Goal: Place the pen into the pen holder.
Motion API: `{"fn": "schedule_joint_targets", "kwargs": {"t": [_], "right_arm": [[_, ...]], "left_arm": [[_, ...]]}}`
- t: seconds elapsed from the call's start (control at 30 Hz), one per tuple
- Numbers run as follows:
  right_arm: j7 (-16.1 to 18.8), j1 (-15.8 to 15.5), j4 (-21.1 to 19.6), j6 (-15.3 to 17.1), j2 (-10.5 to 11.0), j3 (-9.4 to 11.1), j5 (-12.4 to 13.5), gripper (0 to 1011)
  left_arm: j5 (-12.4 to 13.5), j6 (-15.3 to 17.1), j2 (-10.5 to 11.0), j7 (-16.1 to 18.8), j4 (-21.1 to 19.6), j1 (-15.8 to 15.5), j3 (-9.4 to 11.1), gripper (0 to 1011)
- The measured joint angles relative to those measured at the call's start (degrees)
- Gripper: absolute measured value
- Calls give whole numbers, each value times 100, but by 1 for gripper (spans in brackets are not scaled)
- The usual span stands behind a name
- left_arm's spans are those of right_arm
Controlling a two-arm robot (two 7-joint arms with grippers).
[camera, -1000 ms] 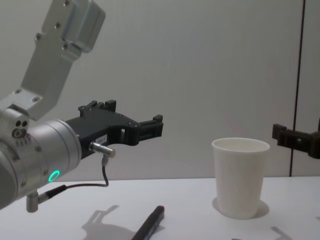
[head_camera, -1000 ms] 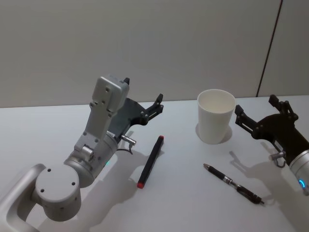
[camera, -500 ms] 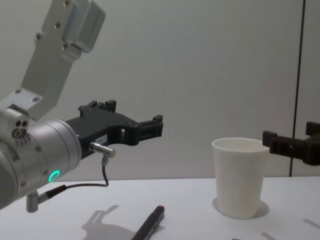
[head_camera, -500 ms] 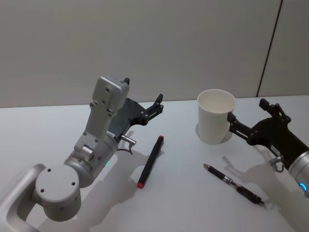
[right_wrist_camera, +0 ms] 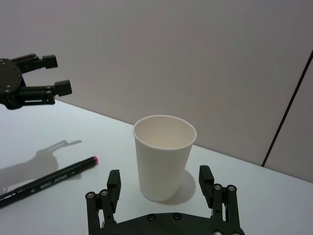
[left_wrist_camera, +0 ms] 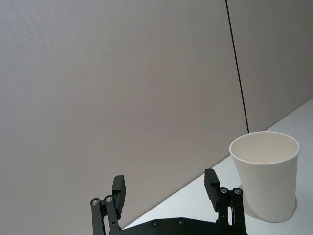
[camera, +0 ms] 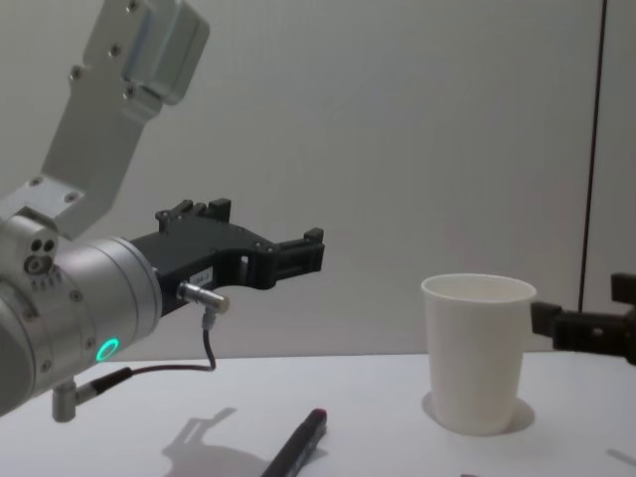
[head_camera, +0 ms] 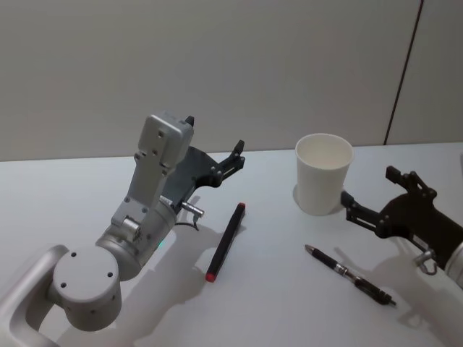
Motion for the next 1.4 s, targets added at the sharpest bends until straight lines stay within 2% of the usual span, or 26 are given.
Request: {"fn": "schedule_joint_targets", "kwargs": {"t": [0.37,0.57,1.03,1.4], "right_arm": [[108,-170,-144,522,234,65,16,1001],[257,-194,-154,805,291,49,-18,1002],[575,-178,-114,1366,291,-69,-81,1001],[630,-197,-102,1650,272,-140,-98,1002]], "left_arm": [[0,0,0,0,0,0,0,1001],[0,0,0,0,0,0,0,1001],[0,0,0,0,0,0,0,1001],[0,0,0,0,0,0,0,1001]]}}
